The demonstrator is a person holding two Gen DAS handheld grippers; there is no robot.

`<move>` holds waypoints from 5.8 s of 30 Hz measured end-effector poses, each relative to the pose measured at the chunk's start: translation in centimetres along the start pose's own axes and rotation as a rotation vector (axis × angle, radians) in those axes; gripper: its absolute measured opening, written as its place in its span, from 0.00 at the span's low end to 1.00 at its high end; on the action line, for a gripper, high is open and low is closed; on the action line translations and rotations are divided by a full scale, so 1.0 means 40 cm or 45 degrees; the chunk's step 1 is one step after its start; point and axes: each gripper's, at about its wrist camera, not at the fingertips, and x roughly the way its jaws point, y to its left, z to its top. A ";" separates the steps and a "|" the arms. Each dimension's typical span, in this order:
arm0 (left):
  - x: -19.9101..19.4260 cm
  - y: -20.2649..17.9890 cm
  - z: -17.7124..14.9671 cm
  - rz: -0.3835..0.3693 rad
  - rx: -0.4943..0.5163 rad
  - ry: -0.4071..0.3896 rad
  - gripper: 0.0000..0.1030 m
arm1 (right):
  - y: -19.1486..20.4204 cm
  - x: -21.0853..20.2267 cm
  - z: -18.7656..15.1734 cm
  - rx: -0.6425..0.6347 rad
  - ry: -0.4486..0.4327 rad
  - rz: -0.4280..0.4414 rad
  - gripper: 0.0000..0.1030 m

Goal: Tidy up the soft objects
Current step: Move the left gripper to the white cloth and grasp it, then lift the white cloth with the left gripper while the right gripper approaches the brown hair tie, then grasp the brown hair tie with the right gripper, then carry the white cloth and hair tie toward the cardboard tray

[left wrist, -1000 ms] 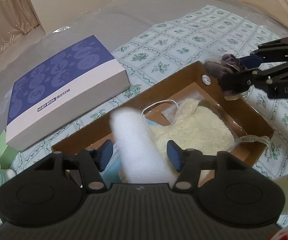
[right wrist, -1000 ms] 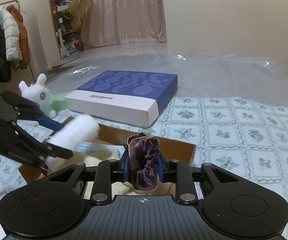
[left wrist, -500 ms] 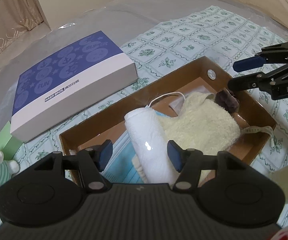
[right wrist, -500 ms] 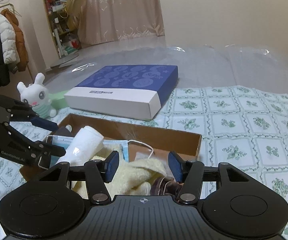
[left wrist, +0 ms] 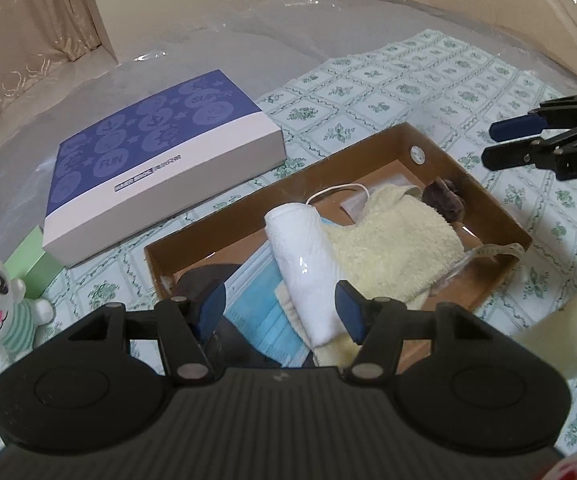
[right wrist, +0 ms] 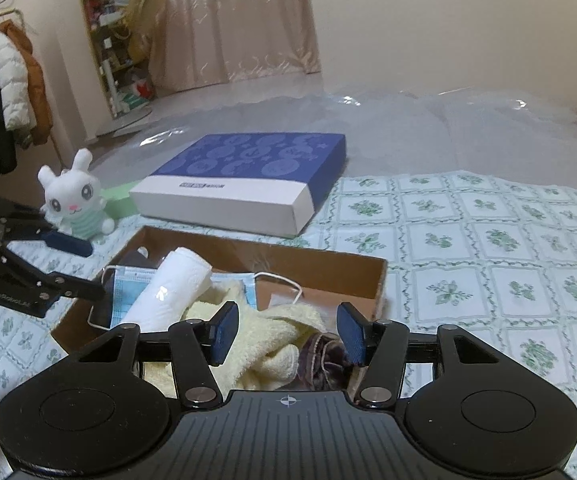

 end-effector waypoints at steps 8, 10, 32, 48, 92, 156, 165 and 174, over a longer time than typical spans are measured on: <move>-0.129 0.037 -0.103 -0.035 -0.060 -0.061 0.56 | -0.026 -0.140 -0.043 0.094 -0.096 -0.063 0.53; -0.160 0.045 -0.137 -0.045 -0.087 -0.073 0.56 | -0.039 -0.182 -0.068 0.135 -0.122 -0.086 0.53; -0.300 -0.148 -0.403 -0.131 -0.014 -0.172 0.56 | 0.162 -0.430 -0.497 0.354 -0.141 -0.197 0.53; -0.210 -0.332 -0.448 0.067 0.320 -0.229 0.63 | 0.285 -0.323 -0.508 0.434 -0.111 -0.146 0.53; -0.533 0.174 -0.801 0.412 -0.671 -0.245 0.04 | 0.570 -0.195 -0.469 0.125 -0.082 0.163 0.53; -0.282 0.202 -0.895 0.242 -0.542 -0.061 0.13 | 0.968 0.292 -0.428 -0.243 0.107 0.185 0.34; -0.272 0.226 -0.881 0.243 -0.611 -0.054 0.13 | 0.971 0.284 -0.444 -0.330 0.111 0.175 0.17; -0.302 0.208 -0.865 0.278 -0.620 -0.044 0.12 | 0.945 0.228 -0.446 -0.272 0.140 0.202 0.16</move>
